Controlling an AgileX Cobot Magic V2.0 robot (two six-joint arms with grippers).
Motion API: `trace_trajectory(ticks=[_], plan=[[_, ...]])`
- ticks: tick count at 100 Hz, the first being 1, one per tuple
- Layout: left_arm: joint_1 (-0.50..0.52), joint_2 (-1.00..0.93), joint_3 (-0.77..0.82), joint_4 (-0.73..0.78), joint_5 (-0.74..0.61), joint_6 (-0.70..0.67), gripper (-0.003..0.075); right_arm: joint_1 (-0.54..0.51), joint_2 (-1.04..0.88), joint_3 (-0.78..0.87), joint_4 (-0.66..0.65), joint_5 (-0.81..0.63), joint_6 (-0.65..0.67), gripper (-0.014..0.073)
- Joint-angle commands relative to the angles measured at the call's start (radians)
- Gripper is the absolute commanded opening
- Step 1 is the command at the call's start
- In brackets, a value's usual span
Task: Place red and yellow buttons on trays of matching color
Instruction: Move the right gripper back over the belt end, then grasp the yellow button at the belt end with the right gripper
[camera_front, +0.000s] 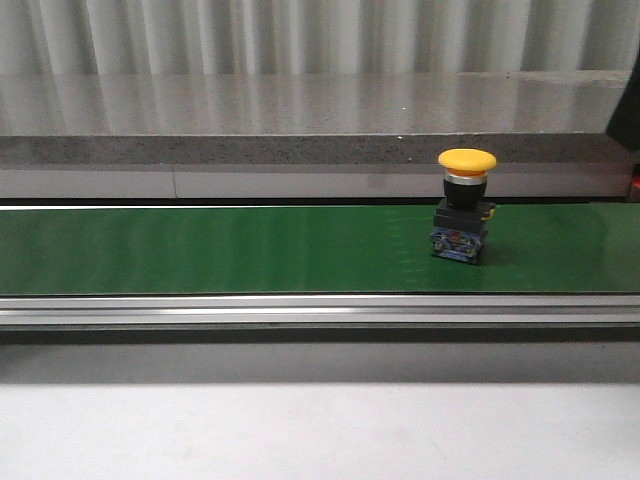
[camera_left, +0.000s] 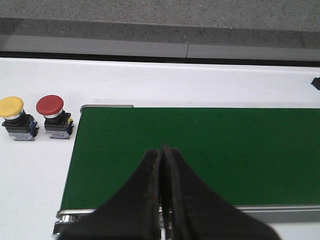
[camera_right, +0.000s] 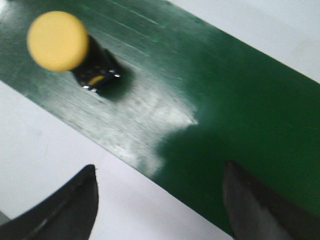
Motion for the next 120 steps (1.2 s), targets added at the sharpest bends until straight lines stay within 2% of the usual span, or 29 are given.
trace_trajectory(ticks=[1, 27, 60, 67, 82, 87, 104, 120], plan=[[-0.008, -0.001, -0.027, -0.012, -0.067, -0.002, -0.002, 0.042, -0.011, -0.022, 0.021, -0.044, -0.015, 0.0525], [-0.008, -0.001, -0.027, -0.012, -0.067, -0.002, -0.002, 0.133, 0.07, -0.022, 0.021, -0.157, -0.015, 0.0525], [-0.008, -0.001, -0.027, -0.012, -0.067, -0.002, -0.002, 0.148, 0.156, -0.023, 0.029, -0.288, -0.015, 0.0512], [-0.008, -0.001, -0.027, -0.012, -0.067, -0.002, -0.002, 0.148, 0.159, -0.023, 0.029, -0.288, -0.015, 0.0454], [-0.008, -0.001, -0.027, -0.012, -0.067, -0.002, -0.002, 0.148, 0.159, -0.023, 0.029, -0.278, -0.013, 0.02], [-0.008, -0.001, -0.027, -0.012, -0.067, -0.002, -0.002, 0.148, 0.159, -0.023, 0.029, -0.266, -0.013, 0.015], [-0.008, -0.001, -0.027, -0.012, -0.067, -0.002, -0.002, 0.133, 0.12, -0.023, 0.012, -0.238, 0.039, 0.0137], [-0.008, -0.001, -0.027, -0.012, -0.067, -0.002, -0.002, 0.065, 0.036, -0.023, -0.108, -0.207, 0.244, 0.0137]])
